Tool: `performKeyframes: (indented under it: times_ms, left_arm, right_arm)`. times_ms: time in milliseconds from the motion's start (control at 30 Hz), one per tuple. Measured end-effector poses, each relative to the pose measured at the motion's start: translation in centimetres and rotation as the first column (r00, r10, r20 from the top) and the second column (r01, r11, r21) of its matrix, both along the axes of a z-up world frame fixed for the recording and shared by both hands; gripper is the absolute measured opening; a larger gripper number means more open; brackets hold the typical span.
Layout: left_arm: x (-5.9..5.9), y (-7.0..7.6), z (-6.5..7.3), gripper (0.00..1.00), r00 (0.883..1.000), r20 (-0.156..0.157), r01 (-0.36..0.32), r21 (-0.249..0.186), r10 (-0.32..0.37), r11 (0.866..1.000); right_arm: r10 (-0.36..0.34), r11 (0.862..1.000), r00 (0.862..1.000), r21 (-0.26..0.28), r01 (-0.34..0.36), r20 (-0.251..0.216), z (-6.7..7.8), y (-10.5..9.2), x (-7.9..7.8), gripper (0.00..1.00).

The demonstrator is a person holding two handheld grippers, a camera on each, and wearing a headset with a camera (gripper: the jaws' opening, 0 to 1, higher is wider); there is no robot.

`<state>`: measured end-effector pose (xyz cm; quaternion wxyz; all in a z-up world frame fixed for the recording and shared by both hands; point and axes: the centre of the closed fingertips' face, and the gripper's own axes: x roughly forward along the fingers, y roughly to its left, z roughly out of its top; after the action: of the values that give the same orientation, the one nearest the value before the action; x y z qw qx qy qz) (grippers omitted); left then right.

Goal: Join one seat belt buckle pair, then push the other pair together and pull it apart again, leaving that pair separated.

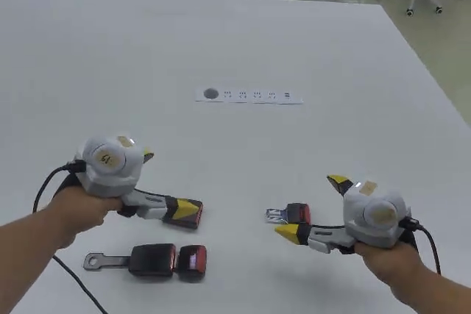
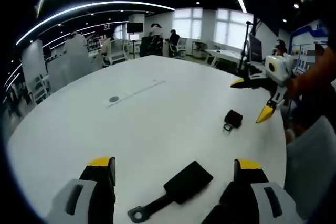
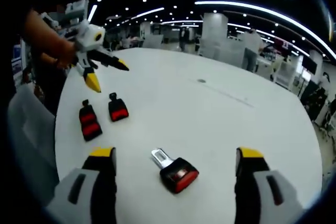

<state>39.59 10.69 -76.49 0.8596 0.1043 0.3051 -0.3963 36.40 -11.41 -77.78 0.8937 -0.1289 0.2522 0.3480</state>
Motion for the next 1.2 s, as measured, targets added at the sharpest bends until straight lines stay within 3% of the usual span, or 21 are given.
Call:
performKeyframes:
  times_ms: [33, 67, 167, 233, 300, 433, 633, 767, 867, 1033, 1200]
  left_arm:
    - [-0.4, -0.1, 0.8, 0.99, 0.999, 0.034, -0.008, -0.038, 0.009, 0.999]
    - [-0.8, 0.0, 1.2, 1.0, 0.999, 0.053, -0.012, -0.049, 0.015, 0.999]
    - [-2.1, 0.6, 1.7, 1.0, 0.998, 0.049, -0.038, -0.083, 0.043, 0.996]
    - [-2.6, 1.7, 1.5, 1.0, 0.994, 0.05, -0.093, -0.06, 0.096, 0.994]
    - [-3.1, 2.2, 1.8, 1.0, 0.987, 0.061, -0.139, -0.104, 0.146, 0.985]
    - [-5.5, 2.6, 1.7, 1.0, 0.988, 0.035, -0.143, -0.12, 0.148, 0.982]
    - [-7.8, 4.2, 1.5, 1.0, 0.985, 0.059, -0.158, -0.081, 0.163, 0.984]
    - [-9.1, 4.5, 1.9, 1.0, 0.986, 0.053, -0.152, -0.117, 0.158, 0.982]
    - [-10.3, 4.7, 2.0, 1.0, 0.986, 0.054, -0.151, -0.102, 0.157, 0.983]
    - [-11.1, 5.0, 2.8, 1.0, 0.984, 0.074, -0.153, -0.121, 0.162, 0.981]
    - [-11.8, 5.5, 2.8, 1.0, 0.984, 0.08, -0.154, -0.097, 0.162, 0.983]
  right_arm:
    - [-0.005, 1.0, 1.0, -0.002, 0.005, 0.011, 0.2, 0.2, -0.2, 0.96]
    - [-0.004, 1.0, 1.0, -0.005, 0.005, 0.017, 0.3, 0.3, -0.5, 0.97]
    - [-0.006, 1.0, 0.999, 0.009, 0.006, 0.033, 0.9, 1.0, -1.3, 0.98]
    - [-0.018, 1.0, 0.999, 0.005, 0.018, 0.048, 1.2, 1.2, -1.8, 0.98]
    - [-0.036, 0.999, 0.998, 0.021, 0.035, 0.056, 1.5, 1.4, -2.1, 0.99]
    - [-0.06, 0.998, 0.996, 0.038, 0.058, 0.07, 2.0, 1.5, -3.2, 1.0]
    - [-0.077, 0.996, 0.994, 0.049, 0.074, 0.076, 2.2, 1.1, -4.7, 0.99]
    - [-0.085, 0.995, 0.993, 0.049, 0.082, 0.082, 2.3, 0.6, -5.5, 0.99]
    - [-0.088, 0.995, 0.991, 0.051, 0.083, 0.097, 2.6, 0.3, -6.1, 0.98]
    - [-0.091, 0.995, 0.991, 0.053, 0.086, 0.1, 2.7, -0.1, -6.8, 0.98]
    - [-0.097, 0.995, 0.99, 0.048, 0.093, 0.105, 2.8, -0.4, -7.0, 0.98]
